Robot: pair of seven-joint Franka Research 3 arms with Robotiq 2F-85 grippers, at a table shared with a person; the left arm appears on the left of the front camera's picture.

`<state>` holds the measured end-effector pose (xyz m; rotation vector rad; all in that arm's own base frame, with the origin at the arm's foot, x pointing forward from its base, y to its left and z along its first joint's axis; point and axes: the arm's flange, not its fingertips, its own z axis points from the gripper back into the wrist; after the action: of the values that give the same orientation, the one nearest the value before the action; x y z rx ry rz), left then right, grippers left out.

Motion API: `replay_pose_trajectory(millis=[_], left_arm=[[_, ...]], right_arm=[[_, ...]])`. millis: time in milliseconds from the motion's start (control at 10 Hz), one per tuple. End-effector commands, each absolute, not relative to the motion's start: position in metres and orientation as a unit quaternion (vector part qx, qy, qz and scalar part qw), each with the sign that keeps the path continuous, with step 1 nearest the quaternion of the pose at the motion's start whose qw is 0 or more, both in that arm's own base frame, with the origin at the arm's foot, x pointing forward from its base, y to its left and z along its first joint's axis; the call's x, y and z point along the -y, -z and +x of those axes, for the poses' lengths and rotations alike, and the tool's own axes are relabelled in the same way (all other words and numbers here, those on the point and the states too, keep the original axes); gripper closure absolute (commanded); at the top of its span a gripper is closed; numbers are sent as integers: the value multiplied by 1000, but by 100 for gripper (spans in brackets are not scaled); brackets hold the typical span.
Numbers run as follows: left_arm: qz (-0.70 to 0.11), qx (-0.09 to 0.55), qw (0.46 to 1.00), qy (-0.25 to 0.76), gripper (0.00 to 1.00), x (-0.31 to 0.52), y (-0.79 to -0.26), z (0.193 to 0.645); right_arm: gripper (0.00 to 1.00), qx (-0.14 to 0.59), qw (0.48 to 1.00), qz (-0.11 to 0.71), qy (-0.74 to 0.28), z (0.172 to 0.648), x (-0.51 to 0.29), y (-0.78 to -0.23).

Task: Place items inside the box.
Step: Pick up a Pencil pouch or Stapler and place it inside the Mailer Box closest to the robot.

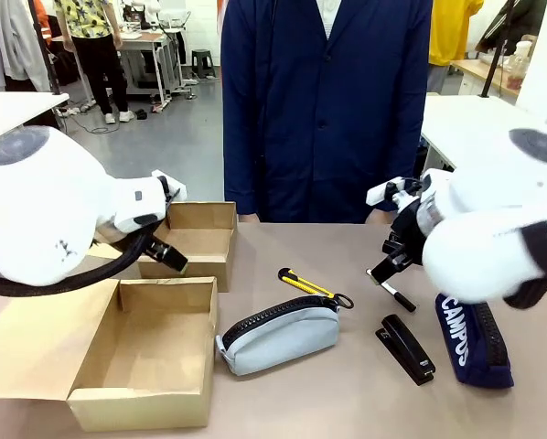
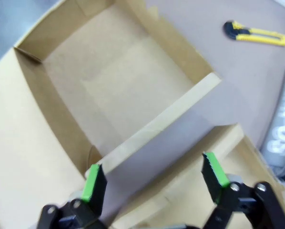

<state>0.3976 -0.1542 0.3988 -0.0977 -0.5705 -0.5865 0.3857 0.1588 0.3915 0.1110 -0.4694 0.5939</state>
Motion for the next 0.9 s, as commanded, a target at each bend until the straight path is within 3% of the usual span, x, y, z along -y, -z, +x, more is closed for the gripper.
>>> replay_pose_trajectory(millis=[0, 200, 400, 800], left_arm=[[-126, 249, 928, 247, 0, 114, -483, 363], [-273, 201, 905, 256, 0, 64, -522, 339], [-397, 201, 880, 167, 0, -23, -525, 326], [-516, 249, 818, -53, 0, -148, -482, 317]], right_arm=[[0, 202, 946, 171, -189, 360, -92, -489], [0, 189, 915, 344, -90, 330, -8, -537], [0, 225, 861, 454, 52, 306, 99, -529], [0, 284, 773, 516, 235, 259, 213, -473]])
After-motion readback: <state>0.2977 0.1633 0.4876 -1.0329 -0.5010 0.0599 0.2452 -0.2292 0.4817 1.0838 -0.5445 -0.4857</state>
